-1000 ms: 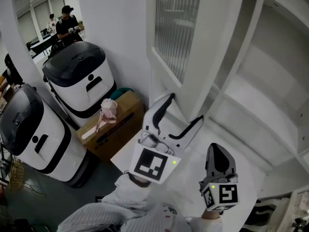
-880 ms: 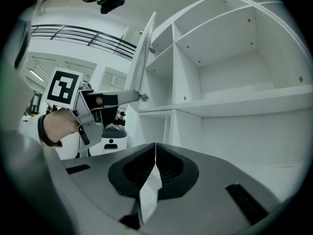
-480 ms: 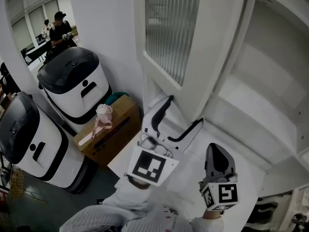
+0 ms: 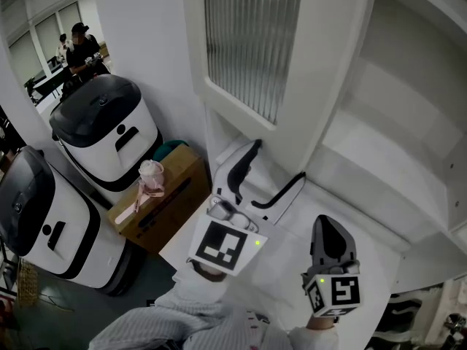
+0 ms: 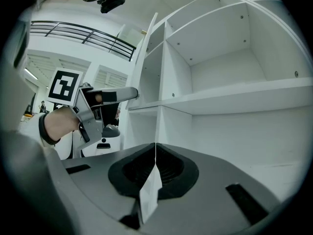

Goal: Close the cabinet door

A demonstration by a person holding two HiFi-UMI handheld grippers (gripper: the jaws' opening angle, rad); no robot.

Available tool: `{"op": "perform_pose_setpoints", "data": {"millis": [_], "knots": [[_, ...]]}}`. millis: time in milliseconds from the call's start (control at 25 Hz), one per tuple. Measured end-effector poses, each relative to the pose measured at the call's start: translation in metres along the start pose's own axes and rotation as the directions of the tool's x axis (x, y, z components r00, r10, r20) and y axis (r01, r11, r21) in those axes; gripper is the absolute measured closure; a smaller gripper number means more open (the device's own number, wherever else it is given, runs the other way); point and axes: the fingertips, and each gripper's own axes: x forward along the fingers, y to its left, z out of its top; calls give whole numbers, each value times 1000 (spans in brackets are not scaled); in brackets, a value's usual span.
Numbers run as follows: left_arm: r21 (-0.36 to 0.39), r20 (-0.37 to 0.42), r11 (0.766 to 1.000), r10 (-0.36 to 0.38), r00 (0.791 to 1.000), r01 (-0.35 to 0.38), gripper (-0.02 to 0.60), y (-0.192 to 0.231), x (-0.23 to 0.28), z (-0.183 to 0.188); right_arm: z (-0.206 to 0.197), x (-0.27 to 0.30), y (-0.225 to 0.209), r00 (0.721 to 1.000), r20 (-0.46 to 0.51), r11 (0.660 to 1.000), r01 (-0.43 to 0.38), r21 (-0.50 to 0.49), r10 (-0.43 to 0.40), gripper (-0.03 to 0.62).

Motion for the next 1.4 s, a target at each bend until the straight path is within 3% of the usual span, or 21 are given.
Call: {"op": "perform_pose_setpoints", "data": {"millis": [920,1400], "knots": [[-14,31,1000,5,1000,-4,234,2,31,-10,-11,2,-18,999,-17,999,35,27,-35,580],[21,34,1000,17,999,-18,258,2,45,-16,-15,2,-25,1000,-9,997,26,66,-25,580]]}}
